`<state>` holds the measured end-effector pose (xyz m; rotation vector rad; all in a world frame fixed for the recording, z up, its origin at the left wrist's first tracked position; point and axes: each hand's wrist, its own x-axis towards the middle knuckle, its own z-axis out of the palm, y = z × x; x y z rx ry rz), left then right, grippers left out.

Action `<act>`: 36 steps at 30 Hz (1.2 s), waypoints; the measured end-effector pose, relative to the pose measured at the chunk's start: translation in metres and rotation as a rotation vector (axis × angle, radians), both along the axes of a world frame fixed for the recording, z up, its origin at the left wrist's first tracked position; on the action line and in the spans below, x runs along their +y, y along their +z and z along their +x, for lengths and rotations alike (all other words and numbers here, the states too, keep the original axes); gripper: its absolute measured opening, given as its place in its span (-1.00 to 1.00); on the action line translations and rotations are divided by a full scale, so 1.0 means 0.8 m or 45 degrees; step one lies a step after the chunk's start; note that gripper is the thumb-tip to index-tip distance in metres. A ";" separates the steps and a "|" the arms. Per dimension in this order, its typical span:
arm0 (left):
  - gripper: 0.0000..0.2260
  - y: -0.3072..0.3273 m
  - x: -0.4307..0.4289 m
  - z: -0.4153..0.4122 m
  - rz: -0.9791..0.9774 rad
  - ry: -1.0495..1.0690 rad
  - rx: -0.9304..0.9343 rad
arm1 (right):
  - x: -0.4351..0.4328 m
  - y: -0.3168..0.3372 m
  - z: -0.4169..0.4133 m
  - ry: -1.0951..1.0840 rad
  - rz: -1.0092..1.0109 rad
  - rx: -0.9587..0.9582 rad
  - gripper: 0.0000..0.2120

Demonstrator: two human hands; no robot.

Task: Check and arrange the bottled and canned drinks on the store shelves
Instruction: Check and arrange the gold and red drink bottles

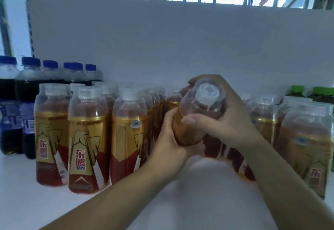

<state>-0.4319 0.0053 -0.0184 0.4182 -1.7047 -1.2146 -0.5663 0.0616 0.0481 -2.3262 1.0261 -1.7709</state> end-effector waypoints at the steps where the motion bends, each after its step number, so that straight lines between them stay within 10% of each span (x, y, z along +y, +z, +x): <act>1: -0.28 0.000 0.001 0.000 -0.008 -0.007 -0.001 | -0.001 -0.001 0.001 -0.009 -0.033 0.013 -0.48; 10: -0.16 0.006 0.009 0.004 -0.109 0.078 -0.180 | -0.016 -0.003 0.004 -0.223 0.108 -0.282 -0.62; 20: -0.53 0.068 0.041 0.085 -1.441 0.957 -0.348 | -0.016 -0.013 0.020 -0.407 0.667 -0.281 -0.20; 24: -0.55 0.078 0.015 0.105 -1.407 1.203 -0.663 | -0.011 -0.019 0.019 -0.421 0.921 -0.165 -0.06; 29: -0.63 0.065 0.006 0.107 -1.324 1.181 -0.843 | 0.007 -0.018 0.007 -0.499 1.146 0.107 -0.72; 36: -0.73 0.062 0.002 0.102 -1.355 1.216 -0.771 | -0.032 -0.029 0.020 -0.657 1.042 0.084 -0.74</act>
